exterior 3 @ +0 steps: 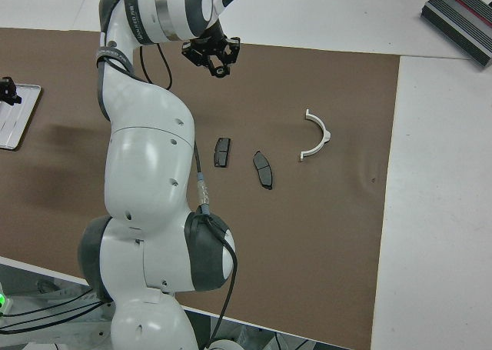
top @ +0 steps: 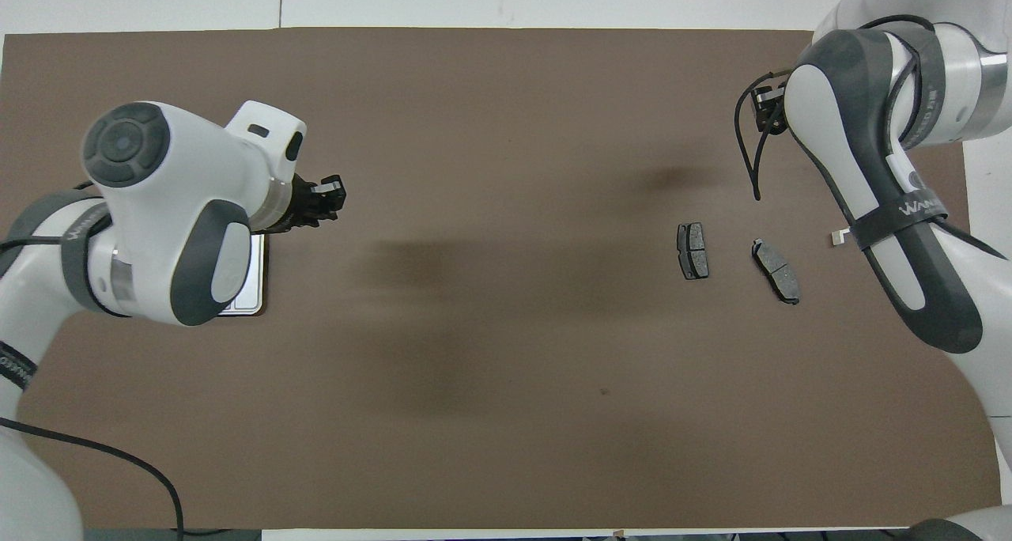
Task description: Place bearing gear from tray to pile
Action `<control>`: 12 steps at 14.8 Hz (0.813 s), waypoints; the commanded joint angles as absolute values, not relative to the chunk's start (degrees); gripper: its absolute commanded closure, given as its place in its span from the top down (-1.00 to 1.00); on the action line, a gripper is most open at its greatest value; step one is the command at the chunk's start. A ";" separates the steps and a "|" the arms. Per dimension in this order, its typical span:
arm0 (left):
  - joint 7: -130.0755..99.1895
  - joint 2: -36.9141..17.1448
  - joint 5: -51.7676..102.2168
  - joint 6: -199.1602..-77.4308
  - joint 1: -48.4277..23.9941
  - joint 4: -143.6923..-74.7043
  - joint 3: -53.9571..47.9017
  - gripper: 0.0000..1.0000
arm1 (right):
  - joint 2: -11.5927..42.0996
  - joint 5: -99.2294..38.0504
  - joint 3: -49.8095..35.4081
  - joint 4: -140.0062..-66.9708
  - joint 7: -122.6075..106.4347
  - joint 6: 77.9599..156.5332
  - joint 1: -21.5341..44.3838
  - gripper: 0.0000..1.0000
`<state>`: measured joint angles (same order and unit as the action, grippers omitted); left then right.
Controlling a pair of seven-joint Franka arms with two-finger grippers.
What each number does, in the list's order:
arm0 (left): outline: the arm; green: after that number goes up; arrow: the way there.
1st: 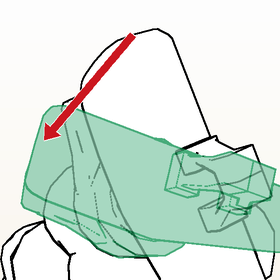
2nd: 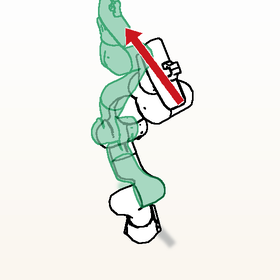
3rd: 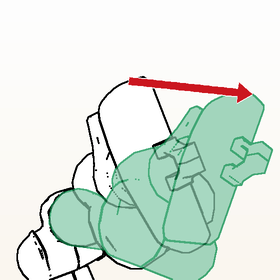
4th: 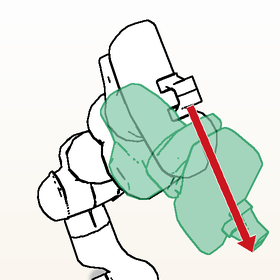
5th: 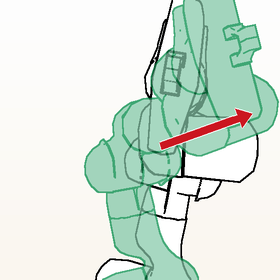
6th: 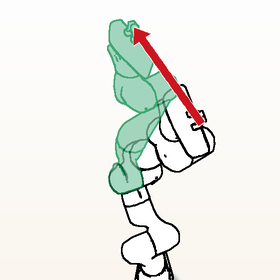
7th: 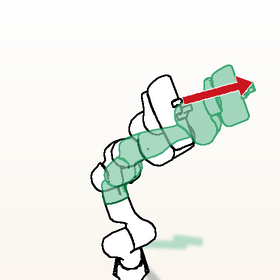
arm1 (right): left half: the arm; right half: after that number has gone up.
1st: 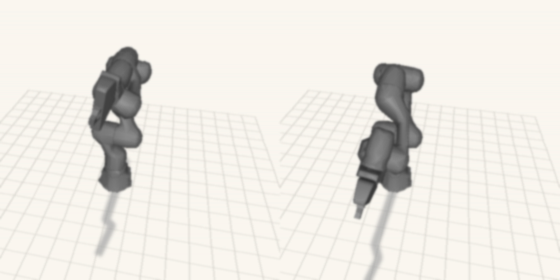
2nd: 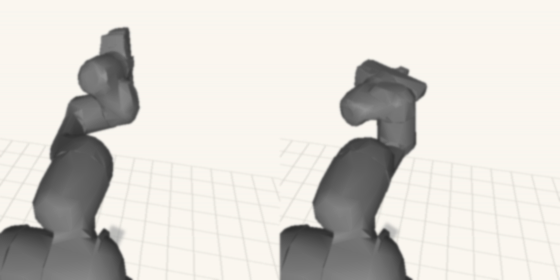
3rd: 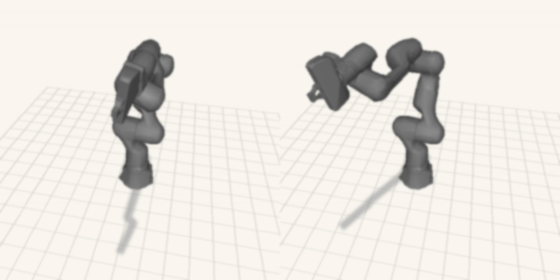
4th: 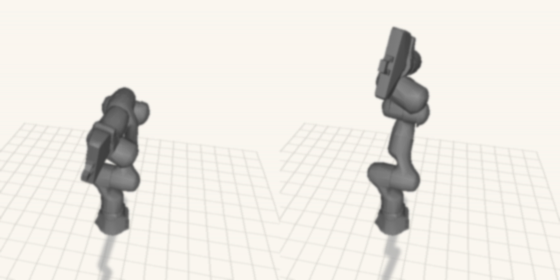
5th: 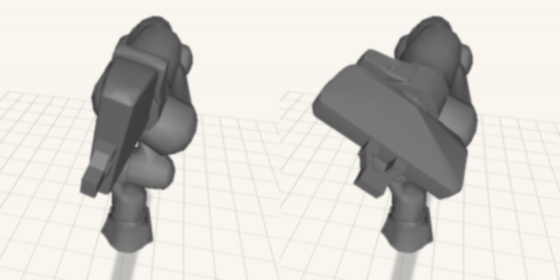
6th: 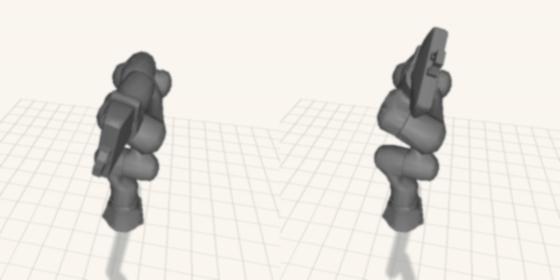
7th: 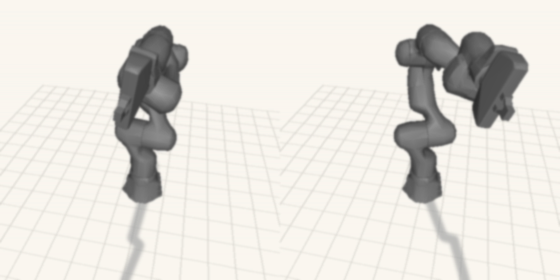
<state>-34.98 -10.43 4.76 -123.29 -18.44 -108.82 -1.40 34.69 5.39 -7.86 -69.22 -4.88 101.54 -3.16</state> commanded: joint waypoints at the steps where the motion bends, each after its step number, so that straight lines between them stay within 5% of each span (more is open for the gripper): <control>1: -43.57 -15.81 5.10 -125.94 -24.94 -105.65 -0.17 -1.00 | 32.69 4.75 -8.88 -80.04 -5.80 111.76 -5.00 -1.00; 8: -54.40 -25.66 5.01 -128.05 -33.66 -98.00 -0.09 -1.00 | 36.91 5.80 -8.70 -86.04 -8.78 126.46 -6.33 -1.00; 12: -54.58 -25.49 4.05 -128.23 -34.45 -99.93 -0.09 -1.00 | 37.44 5.80 -8.70 -88.32 -8.96 130.50 -6.77 -1.00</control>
